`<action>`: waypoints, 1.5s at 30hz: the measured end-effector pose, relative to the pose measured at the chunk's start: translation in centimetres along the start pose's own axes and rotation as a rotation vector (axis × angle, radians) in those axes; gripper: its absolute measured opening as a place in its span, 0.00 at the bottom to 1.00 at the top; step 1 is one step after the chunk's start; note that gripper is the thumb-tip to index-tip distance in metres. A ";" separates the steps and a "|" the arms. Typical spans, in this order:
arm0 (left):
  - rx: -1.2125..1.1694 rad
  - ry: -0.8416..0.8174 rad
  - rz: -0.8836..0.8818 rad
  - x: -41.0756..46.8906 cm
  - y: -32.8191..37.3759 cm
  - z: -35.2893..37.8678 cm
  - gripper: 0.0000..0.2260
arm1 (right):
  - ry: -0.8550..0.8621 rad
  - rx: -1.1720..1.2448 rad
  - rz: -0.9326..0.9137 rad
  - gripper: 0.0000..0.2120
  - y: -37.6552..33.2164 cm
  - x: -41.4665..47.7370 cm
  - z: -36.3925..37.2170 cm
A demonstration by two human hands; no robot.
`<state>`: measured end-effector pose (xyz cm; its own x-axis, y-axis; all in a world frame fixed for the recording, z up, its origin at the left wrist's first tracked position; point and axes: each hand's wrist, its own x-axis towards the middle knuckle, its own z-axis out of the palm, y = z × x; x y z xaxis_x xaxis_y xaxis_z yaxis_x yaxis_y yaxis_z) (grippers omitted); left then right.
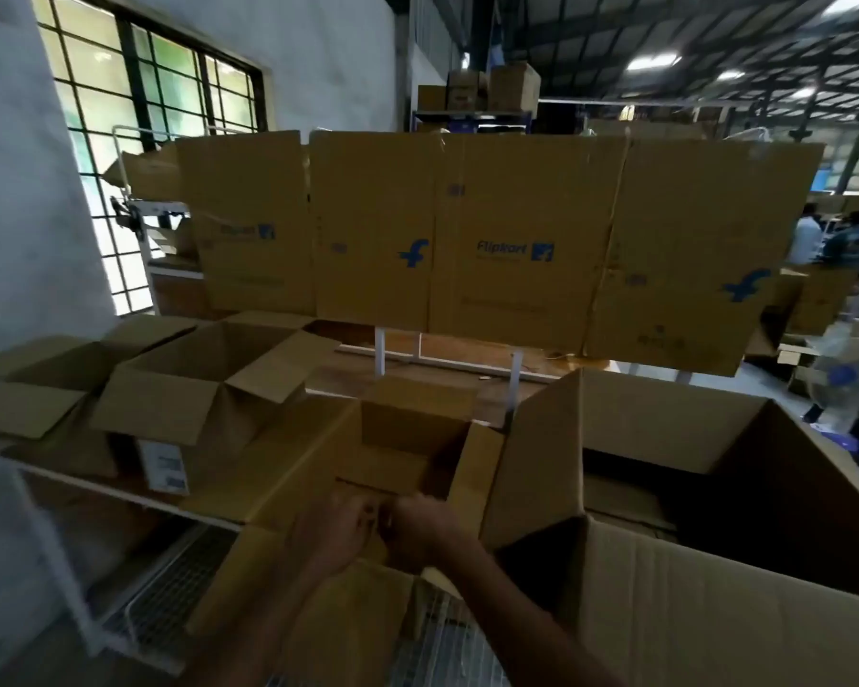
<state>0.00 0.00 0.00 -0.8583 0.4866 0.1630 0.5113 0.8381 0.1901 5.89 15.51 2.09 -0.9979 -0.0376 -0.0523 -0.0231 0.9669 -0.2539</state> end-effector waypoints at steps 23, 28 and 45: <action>0.042 -0.174 0.129 0.5 -12.3 7.3 0.23 | -0.096 -0.012 0.227 0.13 -5.4 5.5 10.9; -0.112 -0.037 0.004 -0.1 -13.6 7.5 0.19 | -0.052 -0.058 0.197 0.11 -5.5 4.8 11.6; -1.010 0.088 -0.943 -9.8 -18.1 8.8 0.18 | 0.024 -0.054 0.084 0.07 -9.4 -3.5 16.8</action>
<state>-1.24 -17.72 -13.56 -0.9077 -0.2070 -0.3651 -0.4125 0.2798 0.8669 10.60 2.37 -11.54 -0.9976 0.0496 -0.0475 0.0580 0.9787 -0.1967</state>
